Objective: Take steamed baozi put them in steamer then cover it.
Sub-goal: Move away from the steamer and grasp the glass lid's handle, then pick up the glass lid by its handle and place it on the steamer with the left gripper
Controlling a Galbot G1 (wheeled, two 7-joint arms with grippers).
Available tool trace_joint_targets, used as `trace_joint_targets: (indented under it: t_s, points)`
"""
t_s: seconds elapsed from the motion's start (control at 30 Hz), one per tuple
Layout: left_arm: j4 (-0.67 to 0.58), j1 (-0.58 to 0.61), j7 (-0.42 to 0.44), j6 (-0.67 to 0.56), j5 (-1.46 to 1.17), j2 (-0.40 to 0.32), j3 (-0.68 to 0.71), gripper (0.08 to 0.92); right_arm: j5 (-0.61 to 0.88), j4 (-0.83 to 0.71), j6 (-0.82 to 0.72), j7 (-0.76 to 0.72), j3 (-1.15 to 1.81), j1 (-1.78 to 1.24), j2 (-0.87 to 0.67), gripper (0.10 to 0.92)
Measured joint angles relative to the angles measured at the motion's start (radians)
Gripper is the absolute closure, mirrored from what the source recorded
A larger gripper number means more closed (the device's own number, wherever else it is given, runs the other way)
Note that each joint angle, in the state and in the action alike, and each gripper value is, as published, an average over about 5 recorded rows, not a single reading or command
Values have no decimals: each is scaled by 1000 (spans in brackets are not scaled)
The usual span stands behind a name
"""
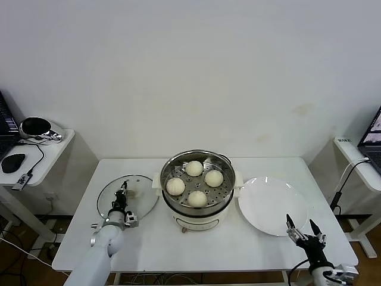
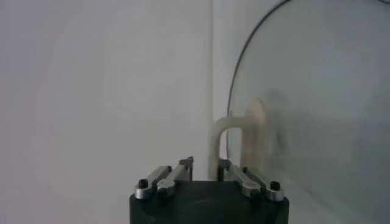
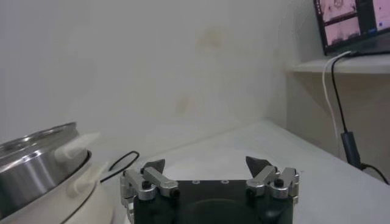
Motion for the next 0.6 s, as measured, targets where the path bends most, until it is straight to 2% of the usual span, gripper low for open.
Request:
trace_joint_targets:
  t_s: [0.27, 0.6]
  points:
    - [-105, 61, 31, 94, -6, -8, -35, 862, 4, 13, -1, 0, 1, 11, -3, 203]
    - [-383, 212, 109, 320, -3, -12, -84, 862, 3, 3, -9, 7, -14, 45, -7, 203]
